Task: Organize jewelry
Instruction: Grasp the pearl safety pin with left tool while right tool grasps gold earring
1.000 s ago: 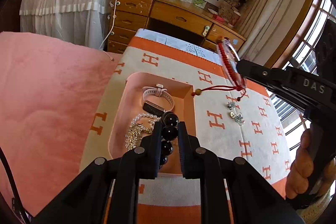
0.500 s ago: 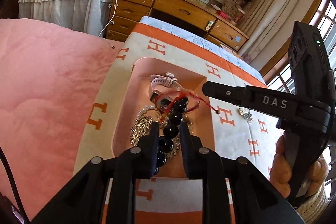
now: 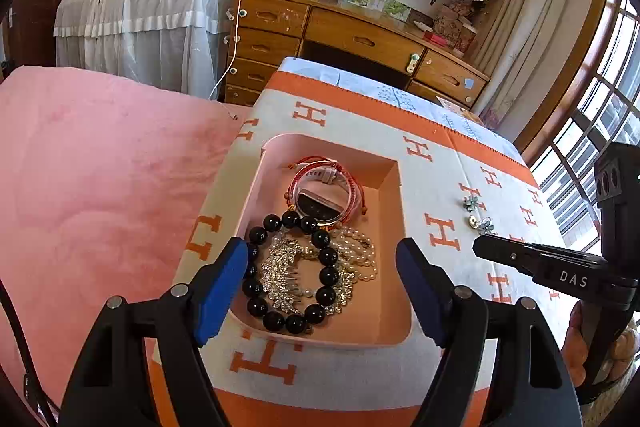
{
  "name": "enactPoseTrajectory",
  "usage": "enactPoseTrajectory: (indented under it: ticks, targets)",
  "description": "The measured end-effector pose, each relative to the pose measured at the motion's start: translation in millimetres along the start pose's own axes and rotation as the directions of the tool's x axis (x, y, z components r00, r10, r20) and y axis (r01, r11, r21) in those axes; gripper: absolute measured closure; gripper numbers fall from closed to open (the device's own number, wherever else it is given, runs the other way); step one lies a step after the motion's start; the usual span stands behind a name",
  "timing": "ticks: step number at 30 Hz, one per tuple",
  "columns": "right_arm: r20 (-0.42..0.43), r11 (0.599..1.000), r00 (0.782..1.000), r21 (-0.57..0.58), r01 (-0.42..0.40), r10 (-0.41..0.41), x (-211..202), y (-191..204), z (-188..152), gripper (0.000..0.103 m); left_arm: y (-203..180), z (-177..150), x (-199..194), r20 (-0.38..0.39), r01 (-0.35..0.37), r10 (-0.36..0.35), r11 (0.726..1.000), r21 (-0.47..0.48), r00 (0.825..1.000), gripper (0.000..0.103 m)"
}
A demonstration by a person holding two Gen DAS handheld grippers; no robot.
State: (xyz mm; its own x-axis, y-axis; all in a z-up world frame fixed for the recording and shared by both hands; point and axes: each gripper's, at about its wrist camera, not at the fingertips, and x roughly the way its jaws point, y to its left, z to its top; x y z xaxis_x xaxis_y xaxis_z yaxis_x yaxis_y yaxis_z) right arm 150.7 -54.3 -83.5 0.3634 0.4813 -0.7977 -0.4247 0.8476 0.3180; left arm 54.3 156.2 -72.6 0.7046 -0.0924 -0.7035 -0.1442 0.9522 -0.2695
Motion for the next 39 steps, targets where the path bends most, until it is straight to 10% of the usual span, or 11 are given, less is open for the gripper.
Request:
enactPoseTrajectory:
  ticks: [9,19,28,39]
  targets:
    - [0.057,0.990,0.995,0.125,0.070,-0.077,-39,-64,3,0.075,-64,-6,-21,-0.021,0.083,-0.080,0.967,0.241,0.997,0.027]
    - [0.056,0.986,0.991,0.121,0.112,-0.120,-50,-95,25,0.075,-139,-23,15,-0.216,0.200,-0.088,0.788,0.582,0.972,0.027]
    - [-0.002,0.999,0.999,-0.009,0.043,-0.043,-19,-105,22,0.075,-166,-39,60,-0.390,0.337,-0.064,0.643,0.688,0.919,0.042]
    - [0.064,0.963,0.998,-0.269,0.022,-0.005,5,-91,8,0.076,-164,-51,98,-0.501,0.386,-0.001,0.640,0.665,0.866,0.052]
